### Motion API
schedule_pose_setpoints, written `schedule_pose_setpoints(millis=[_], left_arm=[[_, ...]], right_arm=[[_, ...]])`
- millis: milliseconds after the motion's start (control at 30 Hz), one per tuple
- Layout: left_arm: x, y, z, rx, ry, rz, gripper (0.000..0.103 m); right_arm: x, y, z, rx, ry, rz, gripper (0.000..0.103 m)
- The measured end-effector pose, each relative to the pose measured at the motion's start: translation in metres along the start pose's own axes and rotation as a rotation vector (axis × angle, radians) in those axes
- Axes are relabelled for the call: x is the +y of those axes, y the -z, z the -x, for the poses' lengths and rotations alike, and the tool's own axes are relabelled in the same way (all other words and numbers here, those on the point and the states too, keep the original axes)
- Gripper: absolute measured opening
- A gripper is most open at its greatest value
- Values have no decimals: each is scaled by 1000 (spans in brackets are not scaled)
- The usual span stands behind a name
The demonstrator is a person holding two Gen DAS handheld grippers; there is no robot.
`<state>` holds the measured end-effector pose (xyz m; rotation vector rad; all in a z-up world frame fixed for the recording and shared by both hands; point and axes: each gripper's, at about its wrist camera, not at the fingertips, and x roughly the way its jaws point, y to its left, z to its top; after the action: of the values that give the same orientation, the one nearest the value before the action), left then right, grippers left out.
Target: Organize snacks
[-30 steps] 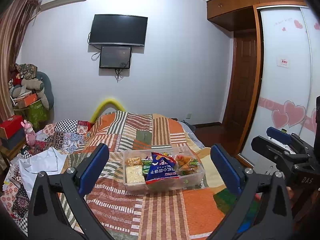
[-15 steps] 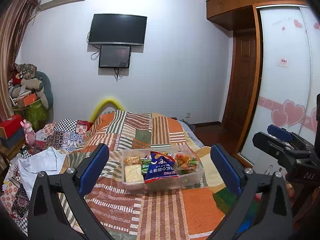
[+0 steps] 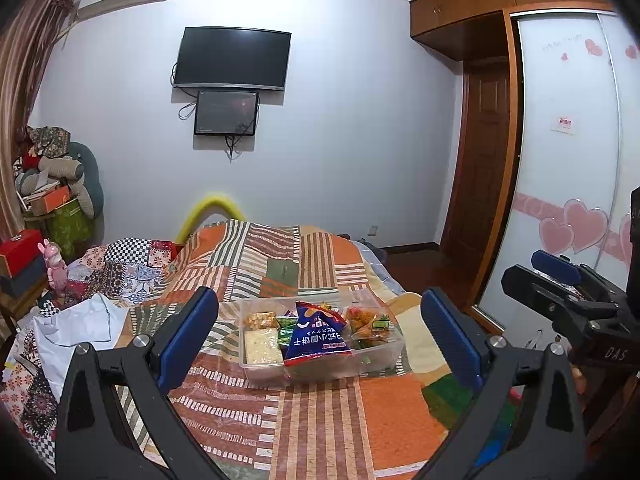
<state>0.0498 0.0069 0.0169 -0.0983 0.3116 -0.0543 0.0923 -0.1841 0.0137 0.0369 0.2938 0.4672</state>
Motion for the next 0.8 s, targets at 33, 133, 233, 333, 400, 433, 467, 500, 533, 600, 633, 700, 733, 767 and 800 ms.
schedule_pose_setpoints(millis=[33, 133, 233, 333, 400, 433, 467, 500, 533, 600, 633, 700, 733, 767, 800], left_arm=[[0, 0, 0, -1, 3, -1, 103], [-2, 0, 2, -9, -2, -13, 103], [-2, 0, 2, -11, 1, -11, 103], [-2, 0, 2, -9, 9, -6, 103], [-3, 0, 1, -8, 11, -6, 103], [-3, 1, 0, -4, 16, -5, 103], [-3, 1, 0, 0, 21, -4, 103], [-3, 1, -1, 4, 21, -1, 103], [-3, 2, -1, 4, 20, 0, 103], [-3, 2, -1, 1, 18, 2, 103], [-3, 2, -1, 0, 18, 5, 103], [-3, 2, -2, 1, 21, 8, 103], [-3, 2, -2, 3, 23, 8, 103], [-3, 3, -3, 6, 25, 8, 103], [-3, 3, -3, 10, 25, 7, 103]], right_arm=[[0, 0, 0, 1, 0, 0, 103], [0, 0, 0, 0, -1, -1, 103], [-1, 0, 1, 0, -3, -5, 103], [-1, -1, 1, 0, -2, -4, 103], [-1, -1, 1, 0, -3, -6, 103], [0, -1, 2, -1, -4, -7, 103], [-1, -1, 1, -1, -4, -8, 103], [-1, -1, 1, -3, -3, -10, 103], [-2, -1, 1, -3, -5, -14, 103], [-2, -1, 1, -2, -9, -21, 103], [-3, -1, 1, -2, -9, -24, 103], [-3, -1, 1, -1, -9, -27, 103], [-4, -1, 0, 0, -9, -28, 103], [-4, -1, 0, 1, -8, -30, 103], [-4, 0, 0, 2, -9, -31, 103]])
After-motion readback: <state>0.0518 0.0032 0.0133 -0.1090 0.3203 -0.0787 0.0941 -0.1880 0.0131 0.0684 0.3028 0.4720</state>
